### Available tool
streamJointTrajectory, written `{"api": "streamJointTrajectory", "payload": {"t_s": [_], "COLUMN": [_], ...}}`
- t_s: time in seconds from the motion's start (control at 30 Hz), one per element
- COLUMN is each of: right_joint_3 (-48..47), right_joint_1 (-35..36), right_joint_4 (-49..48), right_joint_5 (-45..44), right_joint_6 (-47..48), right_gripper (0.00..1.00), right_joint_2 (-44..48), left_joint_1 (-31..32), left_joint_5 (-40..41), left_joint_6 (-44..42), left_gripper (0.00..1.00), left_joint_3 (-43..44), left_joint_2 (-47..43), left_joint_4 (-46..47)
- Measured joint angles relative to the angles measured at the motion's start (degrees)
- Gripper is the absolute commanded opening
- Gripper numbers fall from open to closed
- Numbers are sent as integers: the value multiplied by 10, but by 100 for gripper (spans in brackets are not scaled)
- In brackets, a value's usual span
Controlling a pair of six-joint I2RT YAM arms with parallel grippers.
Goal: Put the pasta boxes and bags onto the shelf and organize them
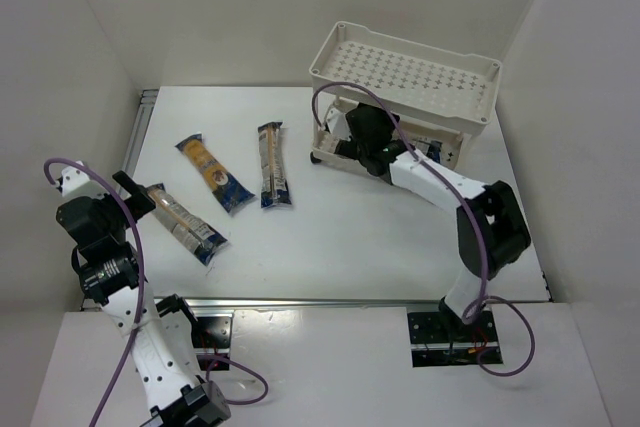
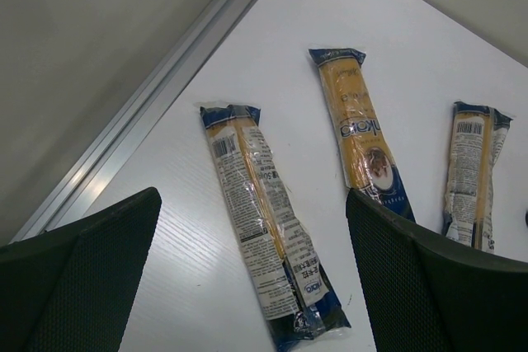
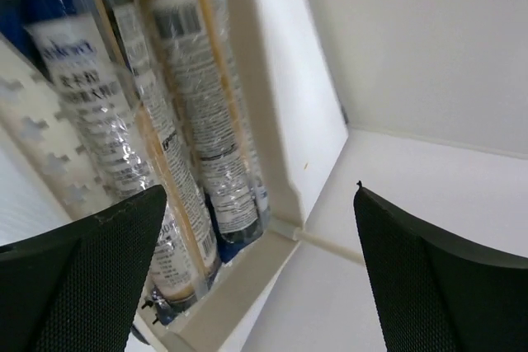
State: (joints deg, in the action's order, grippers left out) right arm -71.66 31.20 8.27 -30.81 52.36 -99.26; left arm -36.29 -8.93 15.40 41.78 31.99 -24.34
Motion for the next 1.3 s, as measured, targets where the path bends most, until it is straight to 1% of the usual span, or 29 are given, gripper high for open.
{"api": "streamJointTrajectory", "payload": {"t_s": [0.07, 0.2, 0.27, 0.33, 0.4, 0.47, 0.53, 0.6, 0.67, 0.8, 1.0, 1.3], "right_joint_3": [0, 3, 4, 5, 16, 31, 45, 49, 54, 49, -38, -118], "right_joint_1": [16, 55, 77, 95, 109, 117, 119, 111, 98, 63, 33, 21], "right_joint_4": [4, 75, 99, 120, 127, 119, 101, 89, 80, 71, 67, 107], "right_joint_5": [1, 10, 14, 20, 26, 16, 6, 3, 2, 11, 28, 52], "right_joint_6": [-14, -54, -70, -79, -84, -85, -88, -95, -100, -110, -134, -174], "right_gripper": [99, 99, 99, 99, 99, 99, 99, 99, 99, 99, 99, 99], "right_joint_2": [35, 73, 80, 89, 101, 111, 115, 115, 114, 92, 5, -48], "left_joint_1": [0, -4, -3, 9, 29, 37, 37, 38, 38, 34, 33, 35], "left_joint_5": [-2, -12, -25, -26, 14, 54, 72, 75, 73, 56, 29, 11], "left_joint_6": [0, -6, -41, -103, -181, -238, -263, -270, -270, -259, -244, -242], "left_gripper": [100, 100, 100, 100, 100, 100, 100, 100, 100, 100, 100, 100], "left_joint_3": [0, 1, 16, 48, 97, 150, 183, 185, 170, 143, 141, 141], "left_joint_2": [1, 22, 56, 102, 164, 238, 302, 339, 345, 327, 310, 310], "left_joint_4": [0, 3, 0, -4, -12, -28, -44, -67, -88, -120, -123, -120]}}
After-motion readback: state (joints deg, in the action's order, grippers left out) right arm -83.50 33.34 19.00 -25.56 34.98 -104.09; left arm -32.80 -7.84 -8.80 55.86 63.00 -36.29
